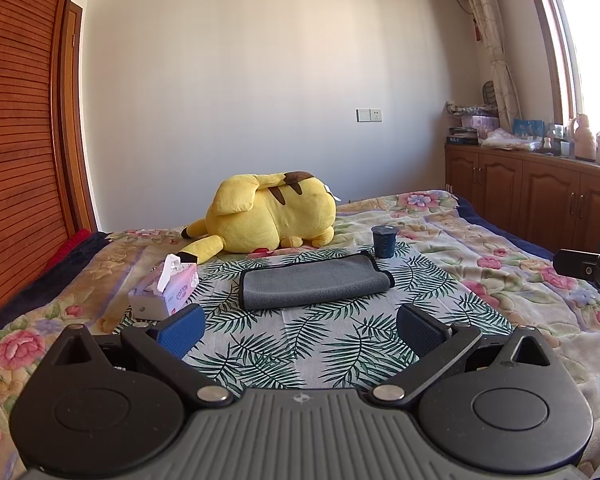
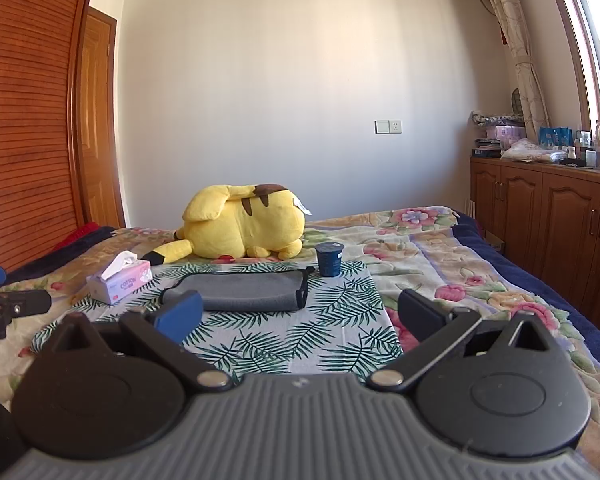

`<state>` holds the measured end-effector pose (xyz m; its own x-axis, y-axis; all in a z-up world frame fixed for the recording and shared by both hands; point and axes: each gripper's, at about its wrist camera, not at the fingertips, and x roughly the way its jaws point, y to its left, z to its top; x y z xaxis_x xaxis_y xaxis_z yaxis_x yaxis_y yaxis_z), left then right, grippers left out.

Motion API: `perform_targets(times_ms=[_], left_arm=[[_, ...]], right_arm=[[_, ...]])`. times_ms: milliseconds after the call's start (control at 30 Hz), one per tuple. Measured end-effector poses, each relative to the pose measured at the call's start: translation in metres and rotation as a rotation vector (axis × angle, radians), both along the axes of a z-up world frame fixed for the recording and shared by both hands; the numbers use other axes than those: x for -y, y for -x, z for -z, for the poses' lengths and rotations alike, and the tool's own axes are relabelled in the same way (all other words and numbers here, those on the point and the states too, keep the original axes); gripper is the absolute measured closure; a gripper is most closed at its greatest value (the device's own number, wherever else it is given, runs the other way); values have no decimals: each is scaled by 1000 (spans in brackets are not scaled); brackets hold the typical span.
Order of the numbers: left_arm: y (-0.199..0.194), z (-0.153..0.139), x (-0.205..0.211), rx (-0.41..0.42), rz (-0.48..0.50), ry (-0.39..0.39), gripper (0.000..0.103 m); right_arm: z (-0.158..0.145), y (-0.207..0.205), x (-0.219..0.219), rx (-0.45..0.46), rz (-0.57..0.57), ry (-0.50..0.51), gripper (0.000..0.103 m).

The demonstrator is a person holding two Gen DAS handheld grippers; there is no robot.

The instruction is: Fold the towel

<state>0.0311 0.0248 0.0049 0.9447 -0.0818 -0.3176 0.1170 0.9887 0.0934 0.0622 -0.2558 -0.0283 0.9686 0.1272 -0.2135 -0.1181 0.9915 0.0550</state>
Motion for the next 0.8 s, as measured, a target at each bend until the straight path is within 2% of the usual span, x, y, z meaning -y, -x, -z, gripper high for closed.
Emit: perform_targets(times_ms=[800], left_arm=[[-1, 4, 1, -4, -4, -1, 16]], right_arm=[[2, 0, 2, -4, 2, -1, 0]])
